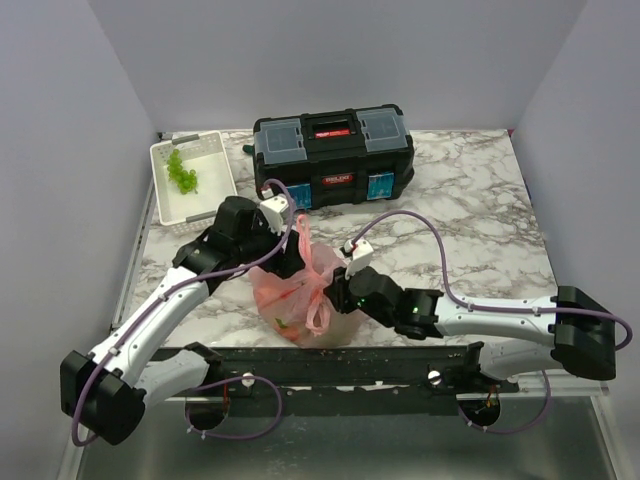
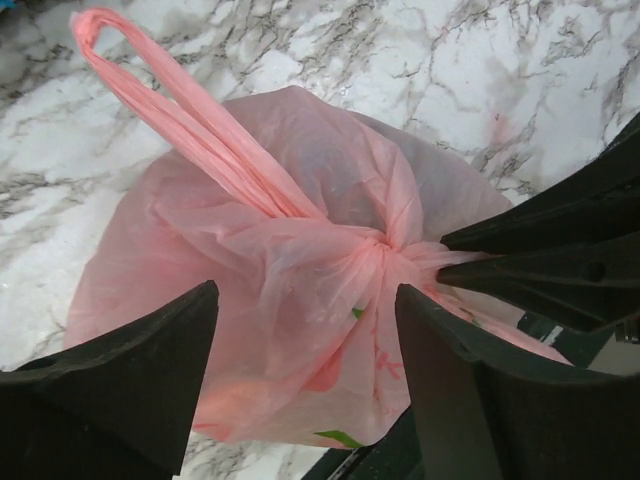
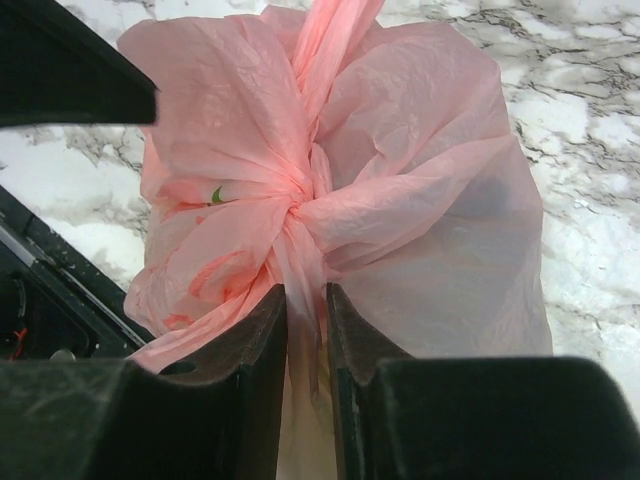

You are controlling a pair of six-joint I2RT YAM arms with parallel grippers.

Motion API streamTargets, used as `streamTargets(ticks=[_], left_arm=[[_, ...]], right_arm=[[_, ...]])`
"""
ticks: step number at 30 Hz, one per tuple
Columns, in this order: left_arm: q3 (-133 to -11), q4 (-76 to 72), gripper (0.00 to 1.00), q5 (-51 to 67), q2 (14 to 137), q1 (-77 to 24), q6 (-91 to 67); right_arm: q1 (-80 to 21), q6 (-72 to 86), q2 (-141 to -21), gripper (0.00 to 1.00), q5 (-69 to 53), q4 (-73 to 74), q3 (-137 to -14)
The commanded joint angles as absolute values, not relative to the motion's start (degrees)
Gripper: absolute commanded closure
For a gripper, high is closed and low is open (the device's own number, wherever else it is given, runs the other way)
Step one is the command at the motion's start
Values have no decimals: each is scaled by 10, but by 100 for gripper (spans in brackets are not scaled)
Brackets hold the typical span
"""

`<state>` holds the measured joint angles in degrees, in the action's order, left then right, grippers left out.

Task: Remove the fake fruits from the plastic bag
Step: Untie the plastic bag at the center of the board.

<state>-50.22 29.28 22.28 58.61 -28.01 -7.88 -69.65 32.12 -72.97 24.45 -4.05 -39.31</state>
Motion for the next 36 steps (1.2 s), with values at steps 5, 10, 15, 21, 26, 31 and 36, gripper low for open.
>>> streamTargets(ticks=[5,10,15,21,26,31,36], left_arm=[[-523,337,21,168,649,-319,-67],[-533,356,22,175,683,-330,-63],[-541,368,34,186,707,-342,-56],[-545,372,68,204,701,-348,-50],[-534,346,97,163,652,-347,-53],[-524,322,100,145,618,-347,-60],[-519,311,100,107,586,-347,-71]], right_arm=[[-698,304,-745,81,194,-93,-393],[-698,302,-745,83,193,-99,-392],[-698,308,-742,84,194,-110,-385],[-698,321,-740,85,205,-128,-368],[-698,329,-743,87,225,-120,-369],[-698,345,-748,95,243,-111,-371],[-698,384,-740,99,302,-99,-357]])
